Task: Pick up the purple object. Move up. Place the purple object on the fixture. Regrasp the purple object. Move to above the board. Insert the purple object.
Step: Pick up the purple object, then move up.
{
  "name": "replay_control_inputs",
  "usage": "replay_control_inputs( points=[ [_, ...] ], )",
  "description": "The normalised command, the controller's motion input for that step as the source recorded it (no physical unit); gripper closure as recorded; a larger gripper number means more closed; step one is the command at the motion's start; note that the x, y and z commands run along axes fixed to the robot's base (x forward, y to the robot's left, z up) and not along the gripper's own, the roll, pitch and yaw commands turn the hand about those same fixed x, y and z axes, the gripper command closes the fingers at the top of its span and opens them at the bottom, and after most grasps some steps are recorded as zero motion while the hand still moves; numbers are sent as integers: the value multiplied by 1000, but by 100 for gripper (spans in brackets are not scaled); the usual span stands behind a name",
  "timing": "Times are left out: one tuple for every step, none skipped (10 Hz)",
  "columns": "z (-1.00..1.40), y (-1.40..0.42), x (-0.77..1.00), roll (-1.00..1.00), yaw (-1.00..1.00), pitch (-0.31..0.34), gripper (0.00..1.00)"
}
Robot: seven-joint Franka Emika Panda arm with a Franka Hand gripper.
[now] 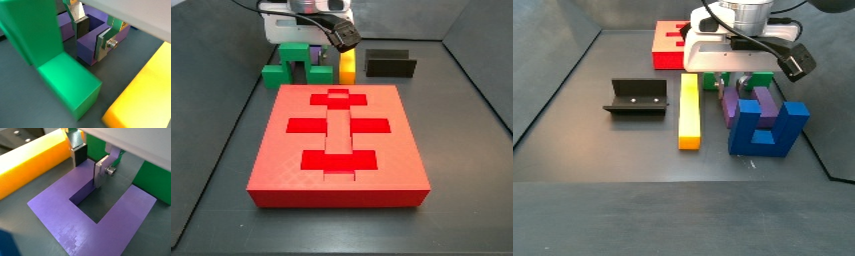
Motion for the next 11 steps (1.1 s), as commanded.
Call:
replay_control_inputs(
  points=[
    [0,0,0,0,0,0,100],
    [0,0,0,0,0,0,100],
    [0,0,0,0,0,0,100],
    [0,0,0,0,0,0,100],
    [0,0,0,0,0,0,100],
    [0,0,0,0,0,0,100],
    [0,0,0,0,0,0,100],
    [0,0,0,0,0,0,100],
    [0,0,0,0,0,0,100],
    [833,0,0,0,0,0,100],
    [771,-65,-83,-9,41,42,100]
  ],
)
